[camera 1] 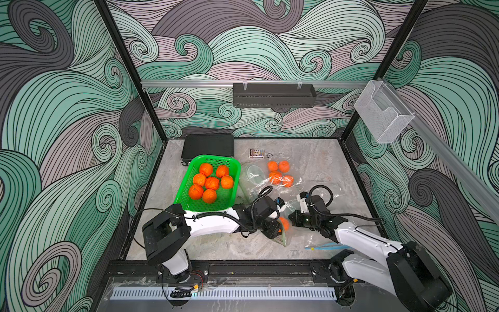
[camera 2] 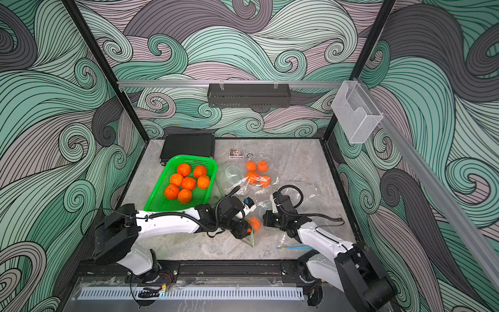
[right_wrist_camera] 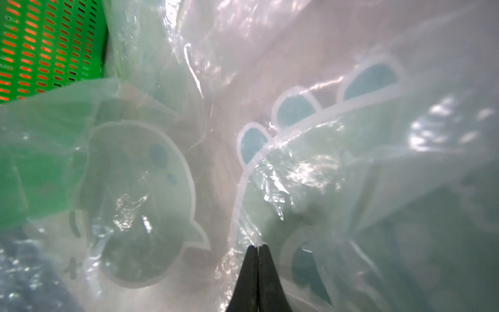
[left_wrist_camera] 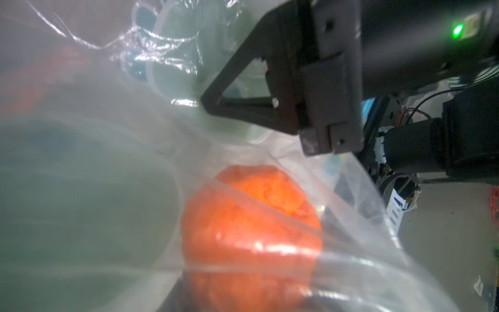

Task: Open the zip-top bag and take out the orange
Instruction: Pick up the orange from the zipper food storage bag.

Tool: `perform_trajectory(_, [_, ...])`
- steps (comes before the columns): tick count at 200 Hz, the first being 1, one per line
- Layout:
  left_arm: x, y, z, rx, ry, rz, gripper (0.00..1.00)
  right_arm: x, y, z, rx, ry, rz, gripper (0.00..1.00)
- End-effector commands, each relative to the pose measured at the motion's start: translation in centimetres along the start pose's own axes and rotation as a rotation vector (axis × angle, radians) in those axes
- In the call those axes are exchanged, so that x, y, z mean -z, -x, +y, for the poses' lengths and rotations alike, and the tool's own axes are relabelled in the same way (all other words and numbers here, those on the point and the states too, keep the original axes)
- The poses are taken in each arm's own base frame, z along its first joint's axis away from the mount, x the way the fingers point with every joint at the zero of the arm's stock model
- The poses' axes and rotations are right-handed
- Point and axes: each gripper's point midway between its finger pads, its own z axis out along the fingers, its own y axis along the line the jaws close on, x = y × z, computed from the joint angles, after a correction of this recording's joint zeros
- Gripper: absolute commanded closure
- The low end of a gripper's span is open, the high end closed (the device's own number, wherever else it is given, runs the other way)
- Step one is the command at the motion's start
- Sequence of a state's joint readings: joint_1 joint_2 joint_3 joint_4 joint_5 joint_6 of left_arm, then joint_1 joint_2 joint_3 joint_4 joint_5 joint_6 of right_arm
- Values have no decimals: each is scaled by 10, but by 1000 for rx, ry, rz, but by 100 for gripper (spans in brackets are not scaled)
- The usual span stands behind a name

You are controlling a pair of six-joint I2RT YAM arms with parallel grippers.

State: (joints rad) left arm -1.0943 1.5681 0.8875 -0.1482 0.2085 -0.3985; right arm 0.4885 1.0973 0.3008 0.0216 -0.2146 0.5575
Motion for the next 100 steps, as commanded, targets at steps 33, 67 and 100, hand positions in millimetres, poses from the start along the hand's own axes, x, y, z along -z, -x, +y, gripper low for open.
perform_trajectory(33, [34, -39, 6, 15, 30, 98, 77, 5, 13, -9, 11, -63, -99, 94])
perform_trajectory(67, [49, -37, 7, 14, 32, 40, 77, -2, 9, -6, 11, -45, -74, 94])
perform_trajectory(100, [37, -32, 9, 20, 29, 38, 79, -12, 0, -3, 15, -27, -13, 94])
